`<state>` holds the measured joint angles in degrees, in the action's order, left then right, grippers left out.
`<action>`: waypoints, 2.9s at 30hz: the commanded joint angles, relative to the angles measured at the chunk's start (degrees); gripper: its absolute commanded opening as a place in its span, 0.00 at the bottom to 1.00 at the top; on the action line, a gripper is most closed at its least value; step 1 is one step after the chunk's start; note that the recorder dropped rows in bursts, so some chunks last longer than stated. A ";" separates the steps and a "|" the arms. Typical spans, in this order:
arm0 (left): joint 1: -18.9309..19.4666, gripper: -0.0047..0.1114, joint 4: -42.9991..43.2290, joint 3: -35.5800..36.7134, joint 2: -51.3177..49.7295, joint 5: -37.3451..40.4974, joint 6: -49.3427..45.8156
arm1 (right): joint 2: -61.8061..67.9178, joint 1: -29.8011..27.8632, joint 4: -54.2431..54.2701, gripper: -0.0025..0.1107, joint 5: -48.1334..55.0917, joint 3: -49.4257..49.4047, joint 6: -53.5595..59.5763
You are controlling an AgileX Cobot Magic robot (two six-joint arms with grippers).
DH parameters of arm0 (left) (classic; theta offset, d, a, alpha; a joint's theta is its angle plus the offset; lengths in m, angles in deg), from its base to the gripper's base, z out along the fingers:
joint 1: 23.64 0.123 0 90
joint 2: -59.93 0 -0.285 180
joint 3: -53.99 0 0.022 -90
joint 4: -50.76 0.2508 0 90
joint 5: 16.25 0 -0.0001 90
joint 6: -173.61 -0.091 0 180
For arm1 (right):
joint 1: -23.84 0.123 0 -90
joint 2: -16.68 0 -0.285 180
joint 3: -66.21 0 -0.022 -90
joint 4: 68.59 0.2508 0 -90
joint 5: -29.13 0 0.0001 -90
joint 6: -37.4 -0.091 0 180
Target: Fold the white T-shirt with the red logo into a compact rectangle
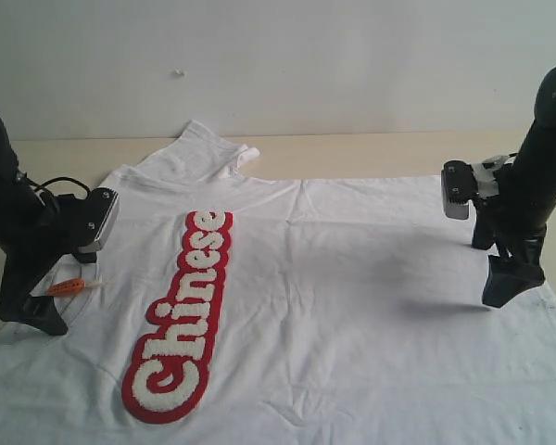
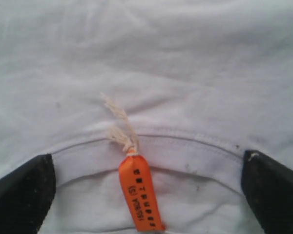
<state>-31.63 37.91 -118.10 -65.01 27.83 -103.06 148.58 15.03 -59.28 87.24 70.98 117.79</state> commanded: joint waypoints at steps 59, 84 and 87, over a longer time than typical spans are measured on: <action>0.06 0.94 -0.01 0.73 -2.45 -6.13 1.21 | -10.63 4.00 -5.77 0.92 -11.15 -15.32 5.05; 0.06 0.92 3.63 0.73 -2.45 -3.07 0.97 | -6.20 2.67 -7.77 0.92 -14.79 -15.32 2.32; 0.06 0.87 4.01 0.73 -2.45 -3.02 0.97 | -6.20 2.67 -7.77 0.91 -15.00 -15.32 2.04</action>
<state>-31.60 38.89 -118.10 -65.01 27.71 -101.80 140.47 17.84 -68.02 75.54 55.95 120.42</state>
